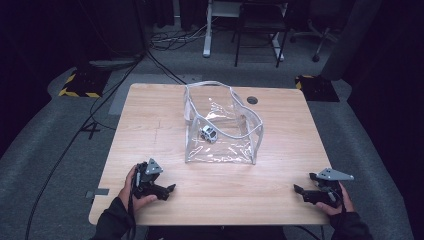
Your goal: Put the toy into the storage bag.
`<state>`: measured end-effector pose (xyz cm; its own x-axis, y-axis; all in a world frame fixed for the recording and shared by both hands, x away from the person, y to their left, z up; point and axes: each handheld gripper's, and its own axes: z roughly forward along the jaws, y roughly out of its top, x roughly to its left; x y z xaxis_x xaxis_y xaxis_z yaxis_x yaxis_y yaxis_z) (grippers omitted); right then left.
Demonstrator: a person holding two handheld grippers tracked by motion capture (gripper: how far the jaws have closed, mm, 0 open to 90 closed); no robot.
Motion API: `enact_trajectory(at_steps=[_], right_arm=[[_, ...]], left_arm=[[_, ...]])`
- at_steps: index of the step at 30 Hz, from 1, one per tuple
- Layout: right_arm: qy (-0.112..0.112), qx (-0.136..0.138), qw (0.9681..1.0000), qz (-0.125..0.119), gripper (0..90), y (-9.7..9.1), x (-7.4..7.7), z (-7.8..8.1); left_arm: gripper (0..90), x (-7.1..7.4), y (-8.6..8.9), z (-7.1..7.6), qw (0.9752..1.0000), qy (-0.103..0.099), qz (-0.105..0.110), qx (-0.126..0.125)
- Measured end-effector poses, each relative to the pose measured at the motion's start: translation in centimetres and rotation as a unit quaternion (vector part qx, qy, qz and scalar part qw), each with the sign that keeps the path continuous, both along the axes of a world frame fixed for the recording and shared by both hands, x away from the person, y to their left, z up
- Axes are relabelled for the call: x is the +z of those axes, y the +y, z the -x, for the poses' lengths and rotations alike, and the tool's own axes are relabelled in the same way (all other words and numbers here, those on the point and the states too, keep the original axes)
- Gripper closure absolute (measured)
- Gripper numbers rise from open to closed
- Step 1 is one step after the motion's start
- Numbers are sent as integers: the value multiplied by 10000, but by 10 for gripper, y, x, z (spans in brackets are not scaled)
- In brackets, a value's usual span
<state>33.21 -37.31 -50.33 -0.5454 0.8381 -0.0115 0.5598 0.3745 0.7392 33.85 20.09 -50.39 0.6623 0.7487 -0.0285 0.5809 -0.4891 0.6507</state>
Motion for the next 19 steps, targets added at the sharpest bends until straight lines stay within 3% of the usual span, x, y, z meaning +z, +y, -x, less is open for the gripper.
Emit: enact_trajectory(at_steps=[19], right_arm=[[-3, 4, 10000, 1, 151, 0, 0, 0]], left_arm=[[2, 0, 0, -2, 10000, -28, -32, 27]])
